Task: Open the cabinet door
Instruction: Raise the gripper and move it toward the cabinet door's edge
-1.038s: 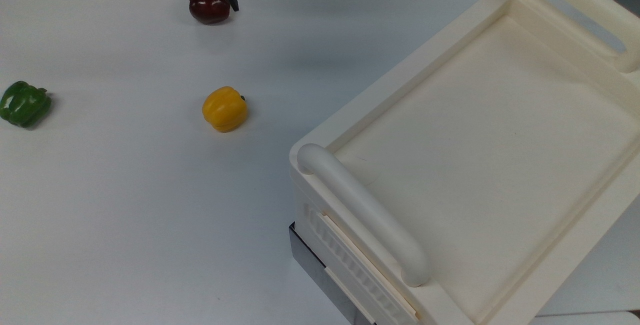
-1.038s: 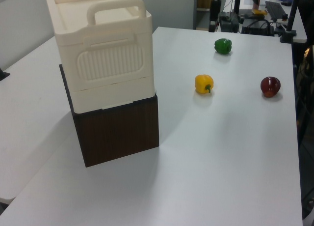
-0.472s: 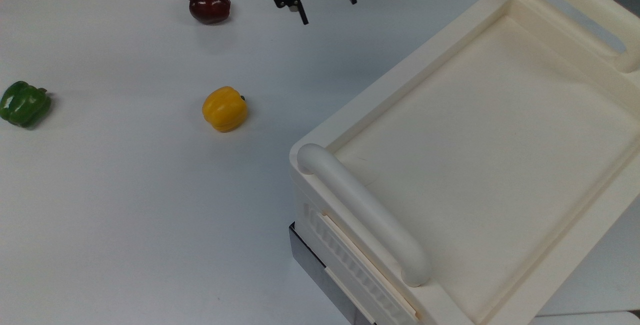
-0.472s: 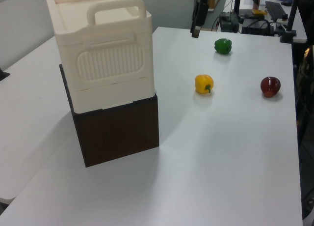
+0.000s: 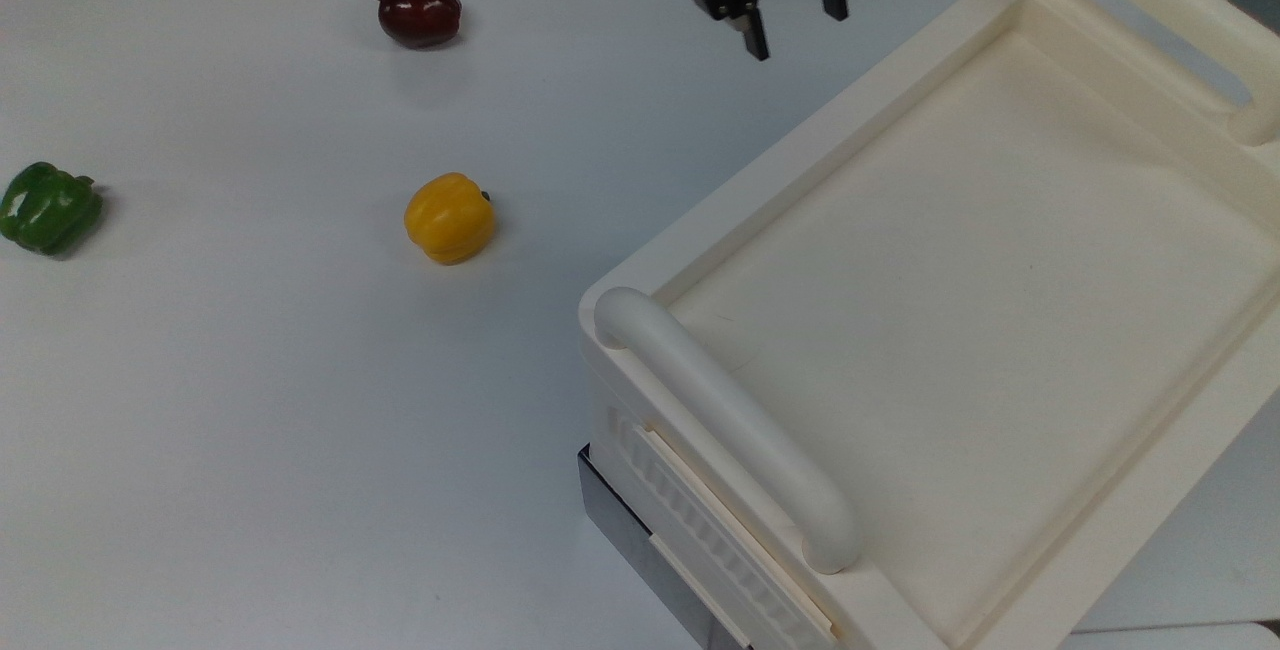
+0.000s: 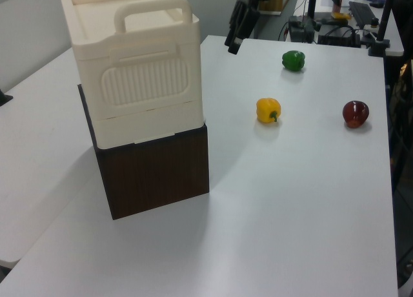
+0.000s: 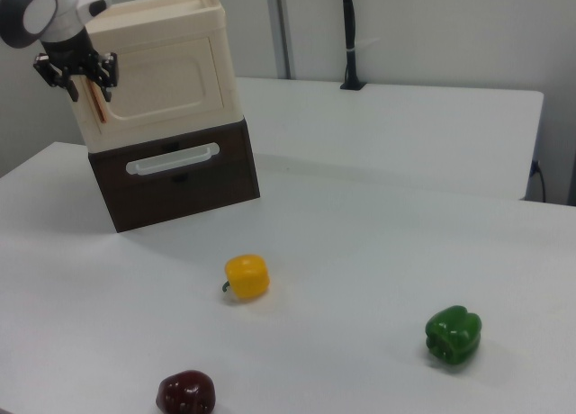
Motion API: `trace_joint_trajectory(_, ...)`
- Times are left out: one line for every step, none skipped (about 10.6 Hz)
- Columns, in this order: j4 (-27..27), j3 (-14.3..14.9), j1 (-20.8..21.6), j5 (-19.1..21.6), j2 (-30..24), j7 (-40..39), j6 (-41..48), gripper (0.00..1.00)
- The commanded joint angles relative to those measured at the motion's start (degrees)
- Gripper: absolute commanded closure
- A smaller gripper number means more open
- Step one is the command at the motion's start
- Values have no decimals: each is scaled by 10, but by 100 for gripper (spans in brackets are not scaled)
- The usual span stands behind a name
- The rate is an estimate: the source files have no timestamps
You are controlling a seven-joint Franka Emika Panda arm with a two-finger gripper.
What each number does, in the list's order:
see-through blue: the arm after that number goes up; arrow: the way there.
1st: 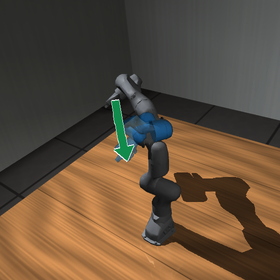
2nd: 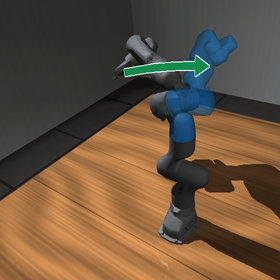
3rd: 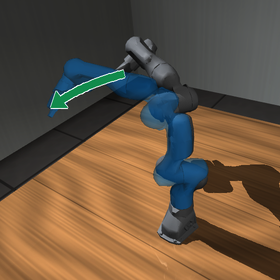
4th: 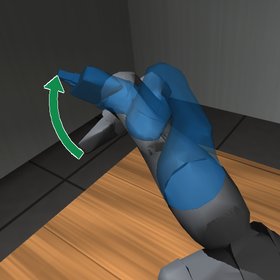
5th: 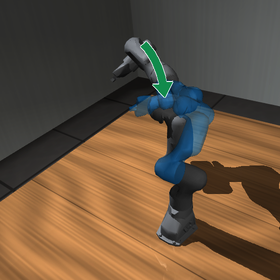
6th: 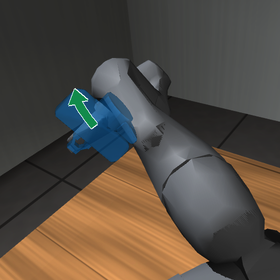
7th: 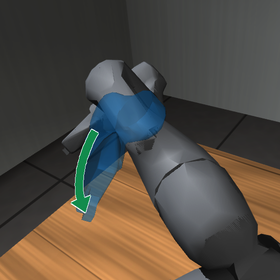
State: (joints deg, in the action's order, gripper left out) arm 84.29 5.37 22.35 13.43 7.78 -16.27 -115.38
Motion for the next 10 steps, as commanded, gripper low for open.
trace_joint_trajectory(3,6,20,-7,12,-5,-59,44)
trace_joint_trajectory(0,6,20,-7,28,1,-94,47)
trace_joint_trajectory(-12,6,20,-7,47,2,-117,47)
trace_joint_trajectory(-21,6,20,-7,63,2,-132,47)
trace_joint_trajectory(-25,6,21,-7,73,1,-149,47)
trace_joint_trajectory(-25,6,21,-6,74,-2,-161,47)
trace_joint_trajectory(-23,6,22,-6,73,-6,-163,46)
trace_joint_trajectory(-21,5,22,-6,66,-14,-158,46)
trace_joint_trajectory(-20,5,22,-4,62,-25,-155,46)
trace_joint_trajectory(-12,5,22,-3,55,-37,-149,46)
